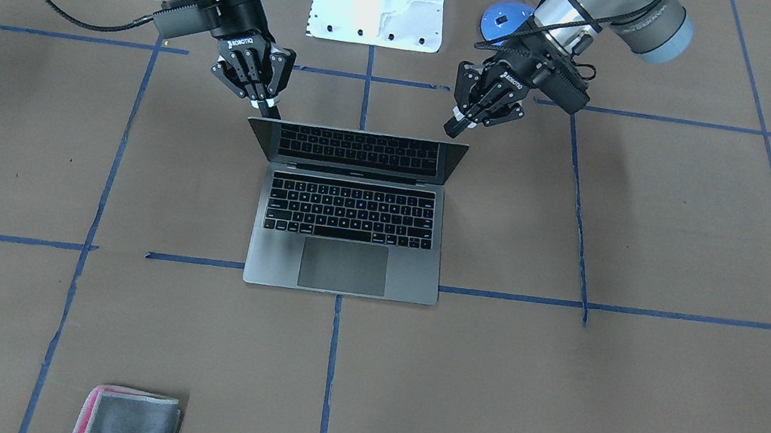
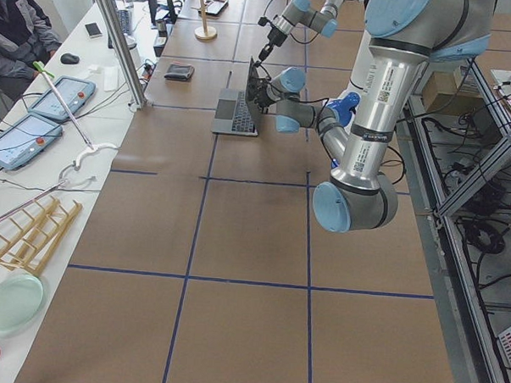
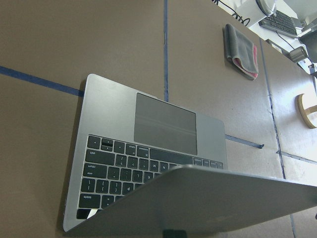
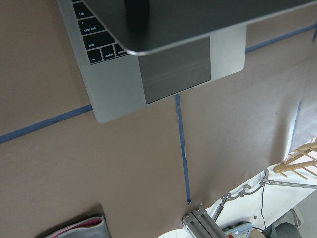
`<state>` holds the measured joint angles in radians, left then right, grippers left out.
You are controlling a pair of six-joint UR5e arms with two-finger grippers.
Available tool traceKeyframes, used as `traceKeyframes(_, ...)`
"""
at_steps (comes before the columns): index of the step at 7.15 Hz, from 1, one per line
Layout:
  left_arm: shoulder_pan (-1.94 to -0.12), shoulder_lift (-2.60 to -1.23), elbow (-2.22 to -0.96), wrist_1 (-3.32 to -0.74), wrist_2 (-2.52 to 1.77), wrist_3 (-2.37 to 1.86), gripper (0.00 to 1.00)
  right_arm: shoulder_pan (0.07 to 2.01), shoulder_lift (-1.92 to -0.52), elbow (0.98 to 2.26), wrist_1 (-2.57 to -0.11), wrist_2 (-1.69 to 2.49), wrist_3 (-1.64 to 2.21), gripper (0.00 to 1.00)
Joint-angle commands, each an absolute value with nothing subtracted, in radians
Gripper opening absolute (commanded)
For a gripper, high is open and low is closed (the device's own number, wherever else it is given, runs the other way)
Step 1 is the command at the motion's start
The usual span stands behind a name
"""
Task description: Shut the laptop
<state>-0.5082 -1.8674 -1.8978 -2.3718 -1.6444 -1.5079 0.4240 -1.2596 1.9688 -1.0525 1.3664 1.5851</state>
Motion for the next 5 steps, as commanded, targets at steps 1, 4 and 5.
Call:
traceKeyframes(1, -0.529, -1.911, -1.824, -2.368, -1.644, -1.508, 0.0, 0.449, -1.232, 1.919, -1.054, 1.384, 1.585, 0.01)
traceKeyframes(4, -0.554, -1.979, -1.712, -2.368, -1.644, -1.502, 0.0, 0.474, -1.18, 1.847, -1.054, 1.407, 1.582, 0.01)
traceKeyframes(5, -0.56, -1.986, -1.685, -2.368, -1.644, -1.499, 0.0, 0.482, -1.172, 1.82, -1.054, 1.407, 1.578, 0.01)
